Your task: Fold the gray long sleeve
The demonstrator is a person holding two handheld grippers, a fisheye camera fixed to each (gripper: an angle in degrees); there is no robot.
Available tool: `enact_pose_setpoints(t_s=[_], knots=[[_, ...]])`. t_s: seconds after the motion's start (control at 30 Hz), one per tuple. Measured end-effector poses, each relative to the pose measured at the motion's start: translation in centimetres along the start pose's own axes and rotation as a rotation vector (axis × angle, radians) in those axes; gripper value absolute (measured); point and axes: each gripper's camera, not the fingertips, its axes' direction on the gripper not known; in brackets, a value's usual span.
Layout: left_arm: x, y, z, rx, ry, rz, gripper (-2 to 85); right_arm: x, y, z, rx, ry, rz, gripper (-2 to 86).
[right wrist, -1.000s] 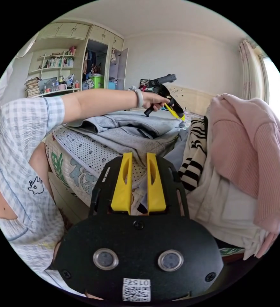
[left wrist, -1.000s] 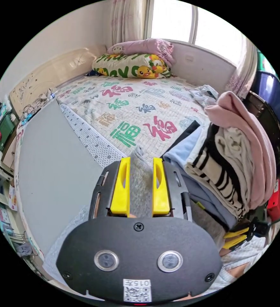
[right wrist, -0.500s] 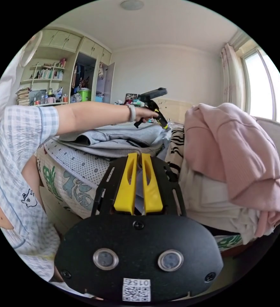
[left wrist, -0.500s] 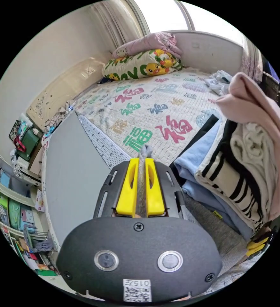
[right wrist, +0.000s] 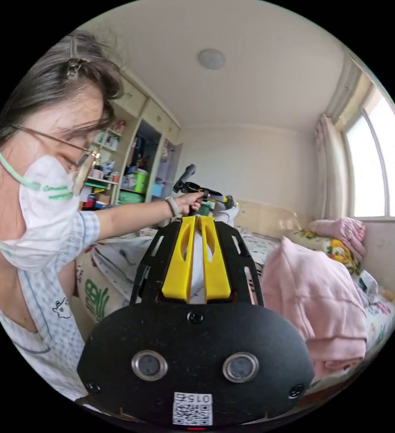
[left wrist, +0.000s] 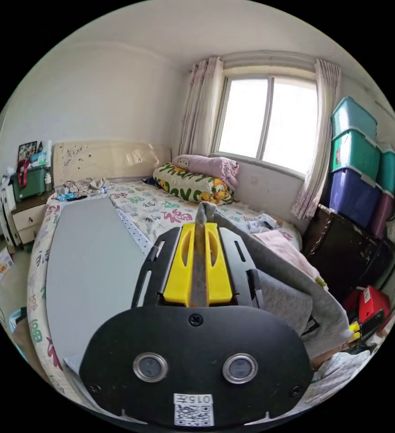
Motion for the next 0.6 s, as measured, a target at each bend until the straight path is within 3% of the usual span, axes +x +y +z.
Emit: enact_pose_setpoints(t_s=[0.13,0.27,0.47,0.6], knots=[[-9.5,8.9,-8.2,0.054,0.046,-0.142,2.0,-6.1,-2.7,2.6,0.011,-0.331,-0.077,-0.4],[-16.4,18.8,-10.6,0.001,0.003,-0.229,1.7,-11.5,-2.0,6.9,-0.122,-0.173,-0.184,1.1],[-19.1,28.2,-8.4,-0.028,0.031,-0.275,1.8,-17.1,2.0,13.6,-0.474,-0.264,-0.315,12.0],[-18.4,31.2,-7.2,-0.03,0.043,-0.295,2.0,-21.7,4.7,17.3,-0.613,-0.207,-0.452,12.8]])
